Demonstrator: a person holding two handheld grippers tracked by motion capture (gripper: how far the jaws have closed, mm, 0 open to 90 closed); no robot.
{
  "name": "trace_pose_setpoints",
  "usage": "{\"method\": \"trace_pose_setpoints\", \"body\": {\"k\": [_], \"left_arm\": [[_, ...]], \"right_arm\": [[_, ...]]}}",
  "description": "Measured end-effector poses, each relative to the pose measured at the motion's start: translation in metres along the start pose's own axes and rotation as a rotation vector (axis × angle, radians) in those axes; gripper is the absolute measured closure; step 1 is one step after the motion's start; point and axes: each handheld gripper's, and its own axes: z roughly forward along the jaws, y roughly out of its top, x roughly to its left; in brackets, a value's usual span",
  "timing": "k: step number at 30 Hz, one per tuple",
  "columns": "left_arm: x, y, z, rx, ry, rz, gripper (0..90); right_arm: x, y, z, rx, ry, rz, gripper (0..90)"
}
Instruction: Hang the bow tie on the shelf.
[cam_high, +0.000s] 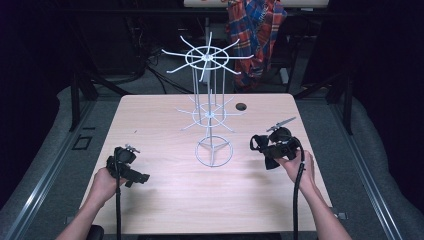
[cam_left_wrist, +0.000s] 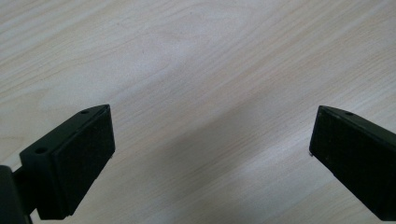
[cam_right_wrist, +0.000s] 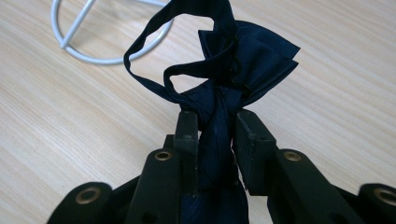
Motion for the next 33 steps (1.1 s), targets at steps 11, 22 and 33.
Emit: {"method": "trace_pose_setpoints", "body": {"k": [11, 22, 33], "left_arm": [[0.000, -0.001, -0.001, 0.001, -0.002, 0.000, 0.2], [0.000, -0.001, 0.000, 0.001, -0.004, 0.002, 0.2], [0.000, -0.001, 0.001, 0.002, -0.006, 0.002, 0.2]], "right_arm": [[-0.002, 0.008, -0.013, -0.051, 0.019, 0.026, 71.8], [0.000, 0.022, -0.017, -0.088, 0.023, 0.018, 71.8], [0.001, 0.040, -0.024, -0.130, 0.043, 0.025, 71.9]]}}
